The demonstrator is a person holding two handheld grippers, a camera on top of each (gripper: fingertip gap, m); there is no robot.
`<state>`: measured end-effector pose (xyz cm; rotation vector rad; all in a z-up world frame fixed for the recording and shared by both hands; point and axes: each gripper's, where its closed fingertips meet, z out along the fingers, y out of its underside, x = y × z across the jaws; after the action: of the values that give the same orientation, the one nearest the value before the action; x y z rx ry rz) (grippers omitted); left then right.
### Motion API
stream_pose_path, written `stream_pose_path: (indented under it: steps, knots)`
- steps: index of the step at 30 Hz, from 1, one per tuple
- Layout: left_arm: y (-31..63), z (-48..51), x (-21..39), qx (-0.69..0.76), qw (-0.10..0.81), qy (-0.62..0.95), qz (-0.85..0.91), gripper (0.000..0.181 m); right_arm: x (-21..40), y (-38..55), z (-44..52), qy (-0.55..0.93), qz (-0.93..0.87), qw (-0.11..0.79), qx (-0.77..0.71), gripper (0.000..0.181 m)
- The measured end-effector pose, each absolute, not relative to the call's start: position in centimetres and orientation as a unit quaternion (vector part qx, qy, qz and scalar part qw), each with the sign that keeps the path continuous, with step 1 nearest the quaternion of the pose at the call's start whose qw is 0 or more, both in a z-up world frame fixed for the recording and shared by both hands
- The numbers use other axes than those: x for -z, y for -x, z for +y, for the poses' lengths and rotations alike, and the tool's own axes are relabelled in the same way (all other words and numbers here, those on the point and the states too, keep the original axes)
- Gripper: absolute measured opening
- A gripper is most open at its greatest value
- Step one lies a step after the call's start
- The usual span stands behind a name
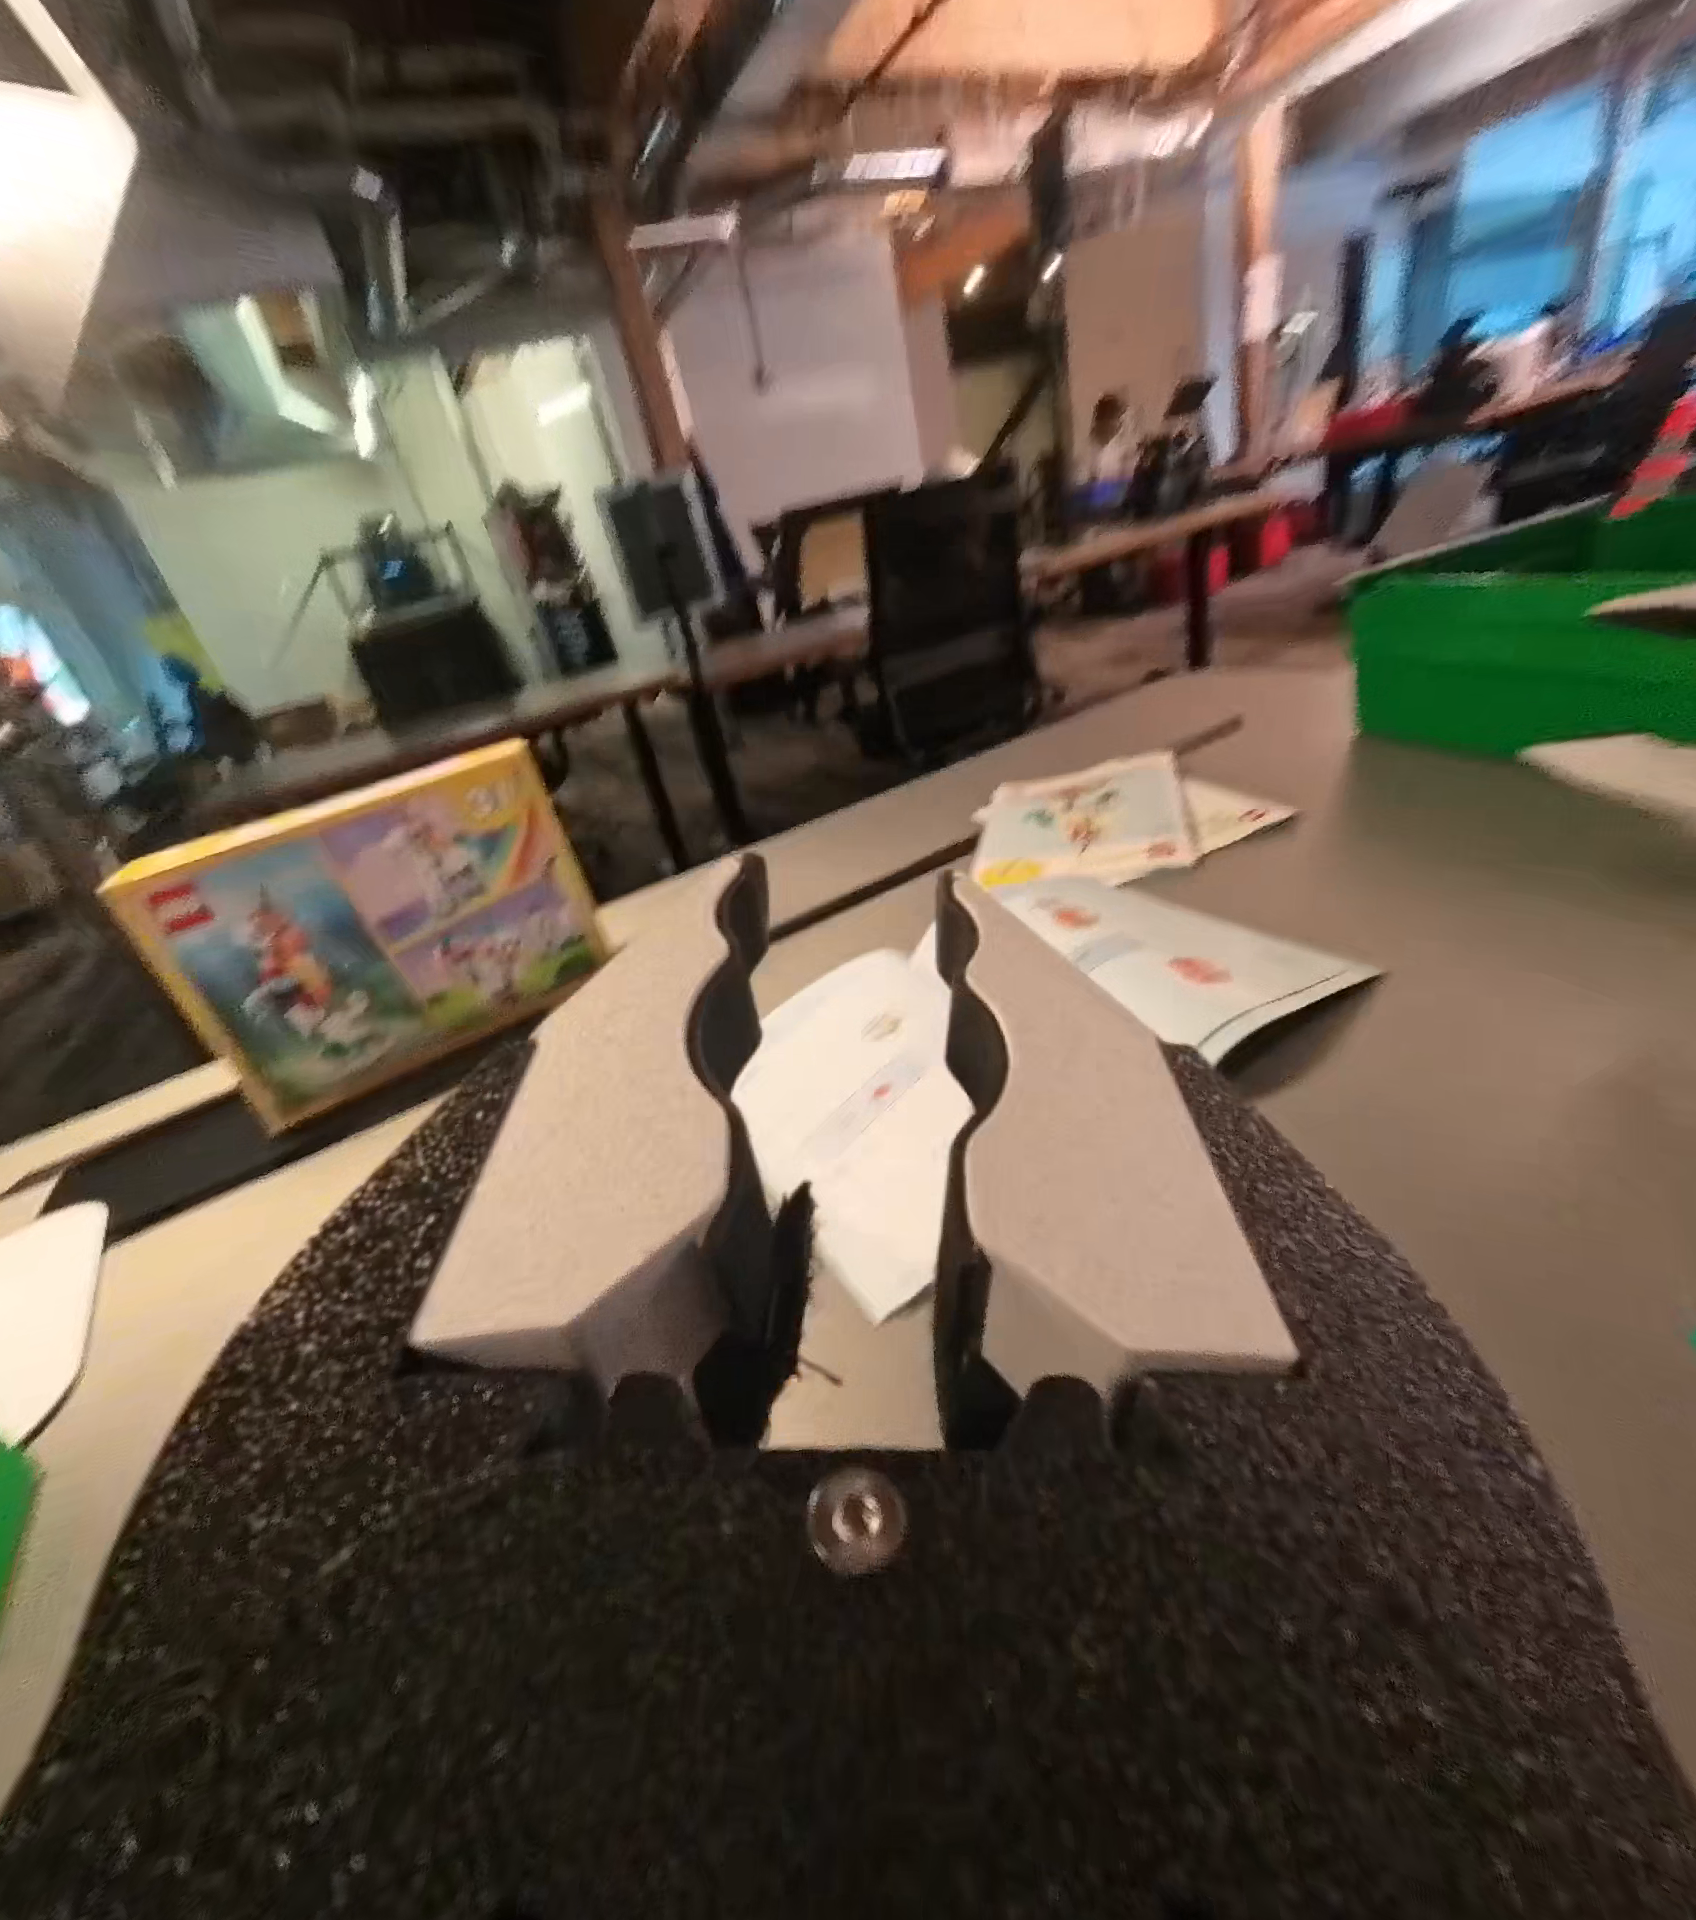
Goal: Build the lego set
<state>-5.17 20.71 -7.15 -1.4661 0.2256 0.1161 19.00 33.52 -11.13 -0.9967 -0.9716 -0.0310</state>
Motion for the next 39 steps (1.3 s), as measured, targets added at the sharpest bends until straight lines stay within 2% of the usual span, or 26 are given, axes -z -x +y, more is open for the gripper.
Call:
stream_pose_path:
  steps: [7, 17, 19, 21, 30, 39]
  knots:
    - [-5.3, 21.0, 7.1, -0.015, 0.778, 0.582, 0.238, 0.025, 9.9, -19.0, 34.5, 0.475, -0.396, 0.786, -0.006, 0.045]
    - [-9.8, 21.9, 8.9, 0.048, 0.785, 0.545, 0.29, 0.015, 7.0, -19.2, 37.5, 0.486, -0.257, 0.82, -0.162, 0.043]
    - [-9.6, 21.3, 10.2, 0.037, 0.77, 0.553, 0.316, 0.013, 7.4, -18.3, 37.8, 0.49, -0.272, 0.811, -0.168, 0.044]
    - [-8.3, 20.4, 10.2, 0.009, 0.78, 0.543, 0.312, 0.003, 7.1, -18.9, 36.3, 0.476, -0.276, 0.82, -0.155, 0.044]
    - [-7.3, 19.9, 10.3, 0.008, 0.778, 0.552, 0.299, 0.002, 7.6, -19.0, 32.8, 0.461, -0.317, 0.817, -0.136, 0.04]
    - [-7.2, 20.2, 9.9, 0.064, 0.779, 0.557, 0.283, 0.003, 7.3, -21.3, 34.2, 0.493, -0.257, 0.821, -0.134, 0.038]
